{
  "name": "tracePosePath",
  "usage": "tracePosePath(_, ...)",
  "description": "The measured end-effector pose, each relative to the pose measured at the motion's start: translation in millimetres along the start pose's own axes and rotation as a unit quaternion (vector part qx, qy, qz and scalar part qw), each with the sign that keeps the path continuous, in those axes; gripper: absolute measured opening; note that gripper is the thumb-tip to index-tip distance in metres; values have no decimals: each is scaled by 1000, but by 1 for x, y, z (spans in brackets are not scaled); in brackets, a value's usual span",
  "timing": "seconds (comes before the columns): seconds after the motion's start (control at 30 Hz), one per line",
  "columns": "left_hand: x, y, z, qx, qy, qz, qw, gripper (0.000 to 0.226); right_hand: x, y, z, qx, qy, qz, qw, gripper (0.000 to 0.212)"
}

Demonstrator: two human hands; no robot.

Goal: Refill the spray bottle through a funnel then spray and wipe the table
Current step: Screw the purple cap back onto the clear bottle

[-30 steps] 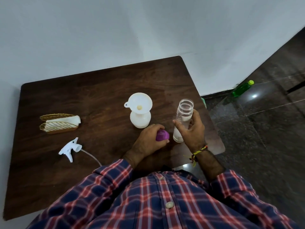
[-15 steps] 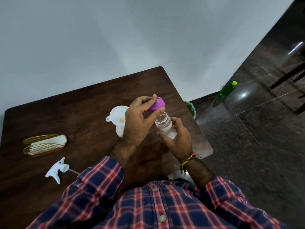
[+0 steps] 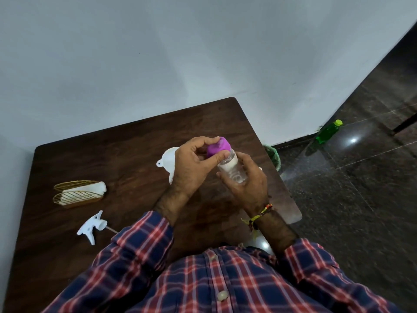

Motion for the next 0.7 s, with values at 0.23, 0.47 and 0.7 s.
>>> tracePosePath(0.23,16,15,5,-47,-82,5,996,32,5,-7,-5,212,-55,15,976,53)
tracePosePath(0.47,18,26,-3,54,44,8,998,31,2,-23,-34,-70,71,-38,994,63)
tracePosePath(0.7,27,17,7,90,38,-102,990,44,0,-38,-45,-219,145,-67,963,60)
Point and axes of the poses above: each hand's wrist, its own x-axis towards the middle knuckle, its own z-axis out of the palm, y = z × x, the point moved 9 cm from there along x, towards the middle knuckle, and after that the axes turned 3 degrees about -y, right-handed, at the moved point
